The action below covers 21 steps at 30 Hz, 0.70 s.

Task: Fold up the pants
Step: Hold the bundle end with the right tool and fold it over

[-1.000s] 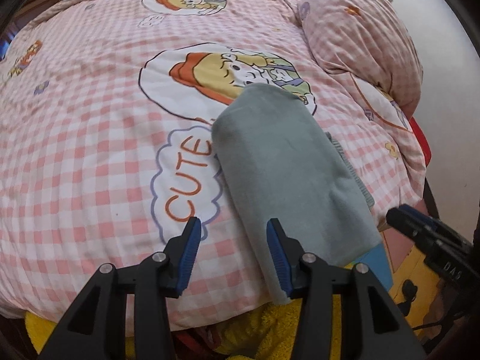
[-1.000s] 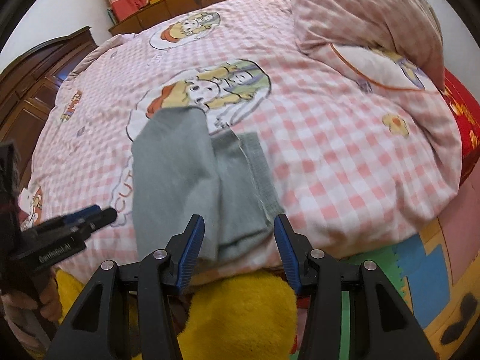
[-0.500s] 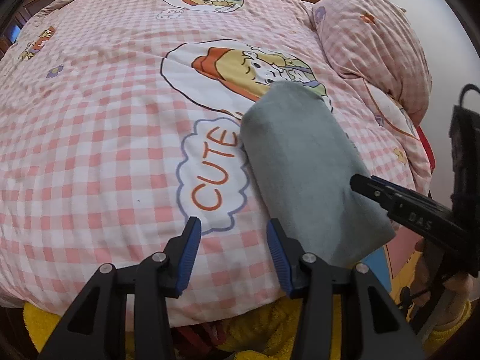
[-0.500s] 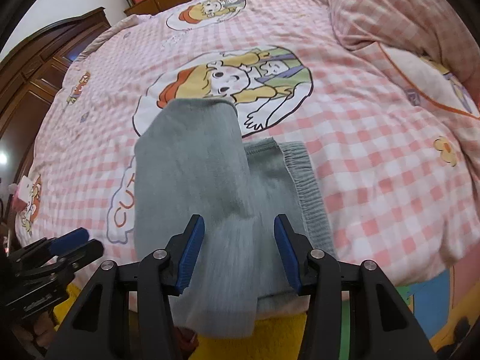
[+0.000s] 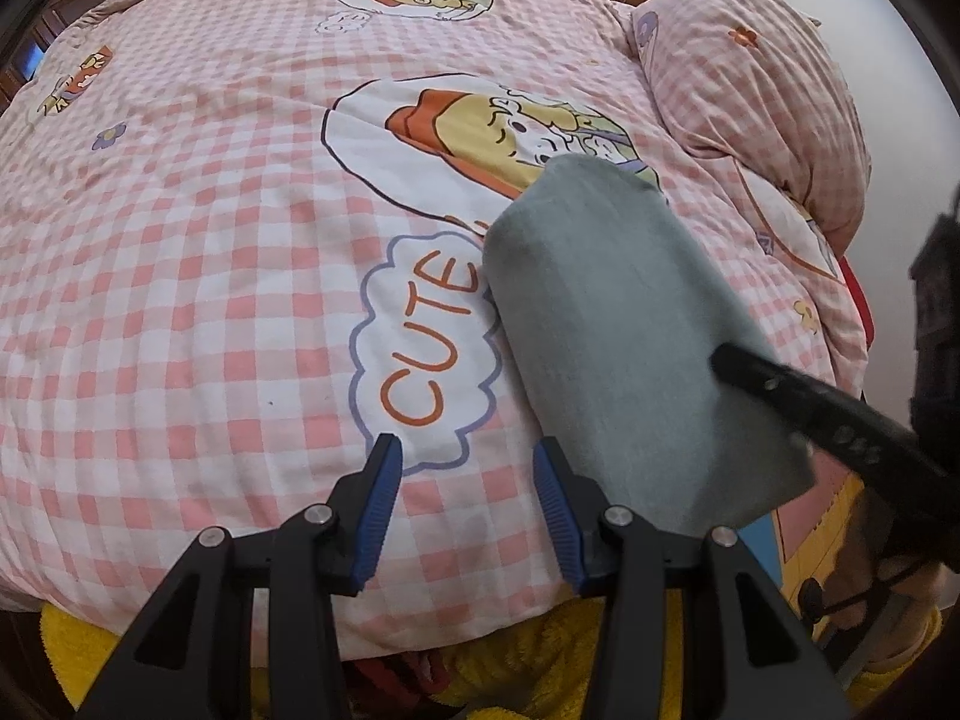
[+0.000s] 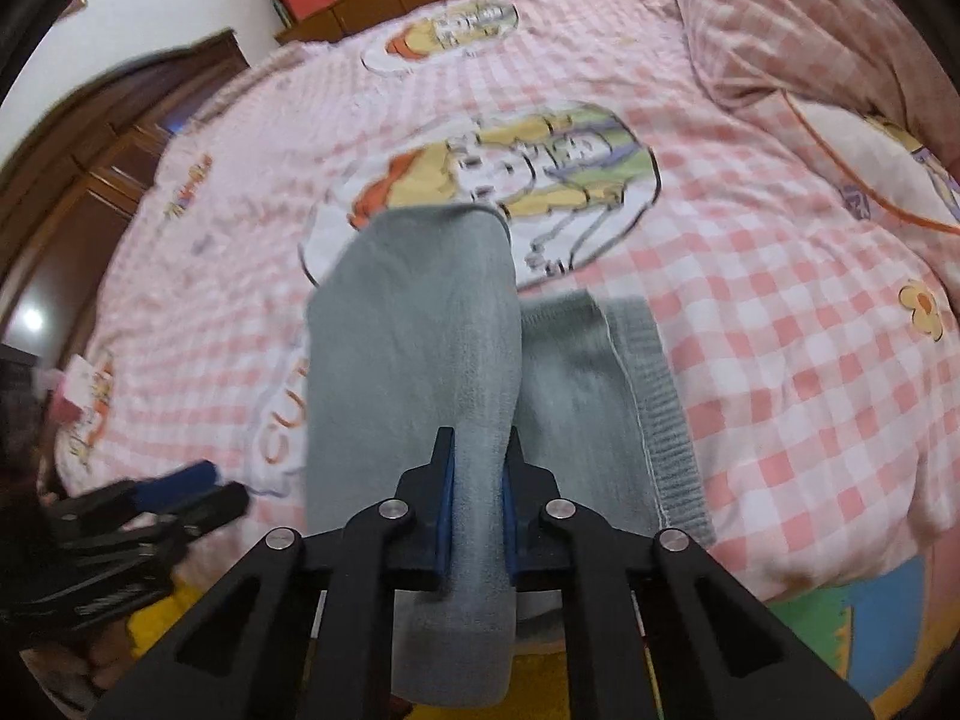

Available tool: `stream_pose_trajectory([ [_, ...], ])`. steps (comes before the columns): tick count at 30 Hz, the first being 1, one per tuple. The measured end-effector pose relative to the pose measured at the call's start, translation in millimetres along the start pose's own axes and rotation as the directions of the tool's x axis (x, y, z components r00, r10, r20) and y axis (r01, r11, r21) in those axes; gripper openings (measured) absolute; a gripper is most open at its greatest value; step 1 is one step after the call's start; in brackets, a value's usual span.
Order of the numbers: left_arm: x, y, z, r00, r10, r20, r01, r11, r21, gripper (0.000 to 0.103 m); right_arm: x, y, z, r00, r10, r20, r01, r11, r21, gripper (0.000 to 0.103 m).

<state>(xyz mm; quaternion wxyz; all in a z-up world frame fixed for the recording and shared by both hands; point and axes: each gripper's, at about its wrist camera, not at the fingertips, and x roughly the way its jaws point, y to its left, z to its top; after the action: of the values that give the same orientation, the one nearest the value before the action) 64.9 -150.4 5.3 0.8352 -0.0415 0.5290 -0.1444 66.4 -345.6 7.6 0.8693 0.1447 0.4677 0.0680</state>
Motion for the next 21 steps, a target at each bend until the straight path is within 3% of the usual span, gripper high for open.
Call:
stream_pose_trajectory([
  [4, 0, -6, 3, 1.0, -0.008, 0.009, 0.007, 1.0, 0.01, 0.048, -31, -4, 6, 0.996, 0.019, 0.083, -0.018, 1.0, -0.006, 0.013],
  [8, 0, -17, 6, 0.999, -0.032, 0.021, 0.032, 0.999, 0.034, 0.048, -42, -18, 10, 0.993, -0.037, 0.111, 0.036, 0.999, 0.004, 0.013],
  [15, 9, -55, 18, 0.994, -0.103, 0.038, 0.099, 0.991, 0.094, 0.048, -5, -49, 5, 0.996, -0.084, 0.025, 0.082, 0.995, 0.047, 0.013],
  [18, 24, -70, 27, 0.995, -0.093, 0.026, 0.089, 0.988, 0.125, 0.048, 11, -57, -1, 0.992, -0.129, 0.013, 0.129, 0.991, 0.03, 0.015],
  [21, 47, -74, 28, 0.999, -0.053, -0.01, 0.054, 0.989, 0.136, 0.05, 17, -68, -6, 0.991, -0.136, 0.016, 0.135, 0.99, 0.038, 0.023],
])
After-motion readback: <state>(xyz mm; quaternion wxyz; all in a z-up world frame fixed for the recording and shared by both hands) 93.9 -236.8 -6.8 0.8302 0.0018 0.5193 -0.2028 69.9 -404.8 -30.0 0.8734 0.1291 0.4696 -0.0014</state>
